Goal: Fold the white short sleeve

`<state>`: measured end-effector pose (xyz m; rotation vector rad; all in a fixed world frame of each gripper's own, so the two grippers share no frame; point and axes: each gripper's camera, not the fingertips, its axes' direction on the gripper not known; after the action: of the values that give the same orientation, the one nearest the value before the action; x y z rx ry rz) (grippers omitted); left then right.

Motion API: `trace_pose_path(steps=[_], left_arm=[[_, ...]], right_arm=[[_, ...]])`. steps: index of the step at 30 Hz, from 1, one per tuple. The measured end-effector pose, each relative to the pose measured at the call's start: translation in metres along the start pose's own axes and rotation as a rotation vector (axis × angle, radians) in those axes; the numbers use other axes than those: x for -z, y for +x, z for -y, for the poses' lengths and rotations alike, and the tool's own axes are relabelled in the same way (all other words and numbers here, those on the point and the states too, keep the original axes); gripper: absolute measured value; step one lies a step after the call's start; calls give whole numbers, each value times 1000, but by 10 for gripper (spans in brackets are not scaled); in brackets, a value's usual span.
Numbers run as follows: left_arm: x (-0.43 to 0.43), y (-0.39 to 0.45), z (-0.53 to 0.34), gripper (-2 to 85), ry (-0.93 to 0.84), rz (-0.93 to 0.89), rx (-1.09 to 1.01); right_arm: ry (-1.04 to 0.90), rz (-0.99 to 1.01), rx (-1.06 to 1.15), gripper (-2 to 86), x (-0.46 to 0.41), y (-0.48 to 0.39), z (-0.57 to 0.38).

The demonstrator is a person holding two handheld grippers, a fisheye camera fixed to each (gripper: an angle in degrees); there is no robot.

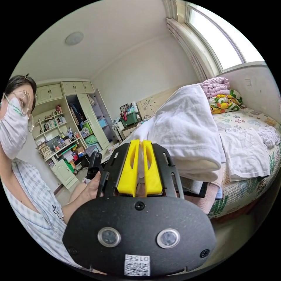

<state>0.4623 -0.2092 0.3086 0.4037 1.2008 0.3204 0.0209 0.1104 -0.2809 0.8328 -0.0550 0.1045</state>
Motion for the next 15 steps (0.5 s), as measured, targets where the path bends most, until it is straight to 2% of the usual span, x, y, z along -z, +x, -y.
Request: trace_pose_path(steps=[3, 8, 11, 15], left_arm=[[13, -1, -5, 117, 18, -85, -7], [28, 6, -7, 108, 49, -74, -3], [33, 4, -3, 35, 22, 14, 42], [63, 26, 7, -1, 109, -73, -15]], right_arm=[[-14, -15, 7, 14, 6, 6, 0], [-20, -32, 18, 13, 14, 13, -4], [-6, -21, 11, 13, 21, 16, -4], [95, 26, 33, 10, 44, 15, 11]])
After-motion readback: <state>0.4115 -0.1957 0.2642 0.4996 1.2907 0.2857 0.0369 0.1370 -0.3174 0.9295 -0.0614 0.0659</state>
